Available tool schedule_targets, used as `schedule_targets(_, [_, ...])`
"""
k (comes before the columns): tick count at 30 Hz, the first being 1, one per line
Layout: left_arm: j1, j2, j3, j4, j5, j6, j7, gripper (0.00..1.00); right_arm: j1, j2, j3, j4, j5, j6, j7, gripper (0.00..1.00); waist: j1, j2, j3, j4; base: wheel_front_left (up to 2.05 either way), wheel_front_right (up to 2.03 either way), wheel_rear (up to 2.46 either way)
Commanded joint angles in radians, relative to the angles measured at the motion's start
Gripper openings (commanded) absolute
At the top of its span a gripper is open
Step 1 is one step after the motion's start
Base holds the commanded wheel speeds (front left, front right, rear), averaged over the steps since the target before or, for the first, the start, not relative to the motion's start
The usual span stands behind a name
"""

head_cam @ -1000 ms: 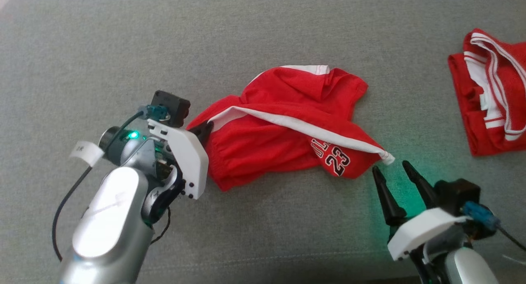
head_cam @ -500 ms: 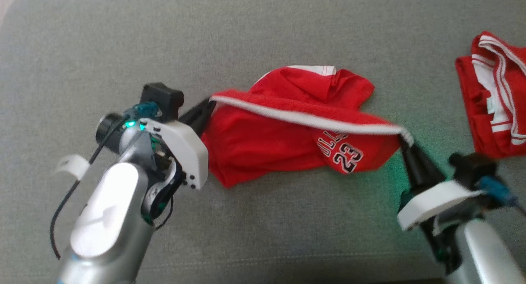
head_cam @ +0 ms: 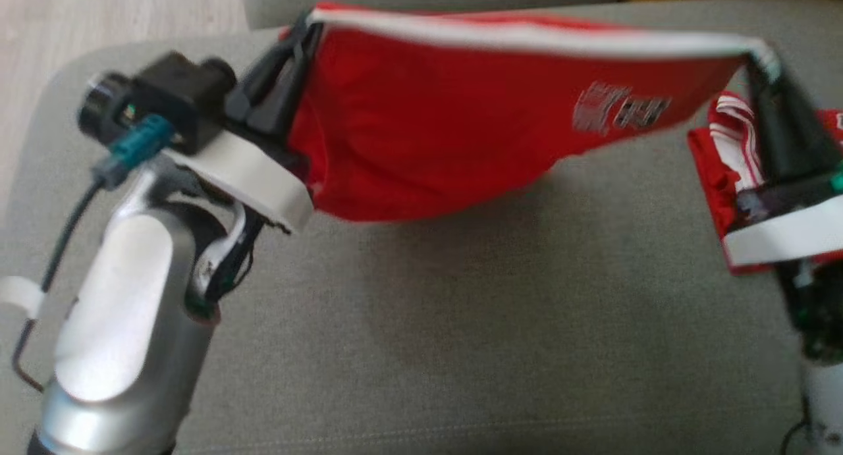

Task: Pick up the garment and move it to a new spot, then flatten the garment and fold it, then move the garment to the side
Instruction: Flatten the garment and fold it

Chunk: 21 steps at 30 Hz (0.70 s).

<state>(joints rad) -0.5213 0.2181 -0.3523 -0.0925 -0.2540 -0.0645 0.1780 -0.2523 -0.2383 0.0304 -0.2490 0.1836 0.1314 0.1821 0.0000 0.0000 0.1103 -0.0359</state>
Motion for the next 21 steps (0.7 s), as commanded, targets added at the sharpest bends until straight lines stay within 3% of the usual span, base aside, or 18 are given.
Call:
schedule_targets(1, [-0.073, 0.038, 0.048, -0.059, 0.008, 0.006, -0.003, 0.00, -0.062, -0.025, 0.000, -0.069, -0.001, -0.001, 0.023, 0.00, 0.0000, 0.0000, -0.033, 0.002, 0.00, 0.00, 0.00])
schedule_targets(12, [-0.100, 0.042, 0.032, -0.083, -0.006, -0.005, 0.004, 0.00, -0.134, -0.039, -0.019, -0.111, 0.046, -0.001, 0.091, 0.00, 0.0000, 0.0000, -0.075, 0.001, 0.00, 0.00, 0.00])
schedule_targets(17, [-0.135, 0.022, 0.021, 0.005, -0.038, -0.019, -0.020, 0.00, -0.194, -0.039, 0.014, -0.041, 0.083, -0.001, 0.087, 0.00, 0.0000, 0.0000, -0.038, 0.001, 0.00, 0.00, 0.00])
schedule_targets(21, [-0.227, -0.006, 0.022, 0.141, -0.053, -0.030, -0.078, 0.00, -0.313, -0.047, 0.051, 0.084, 0.120, -0.001, 0.055, 0.00, 0.0000, 0.0000, 0.012, -0.001, 0.00, 0.00, 0.00])
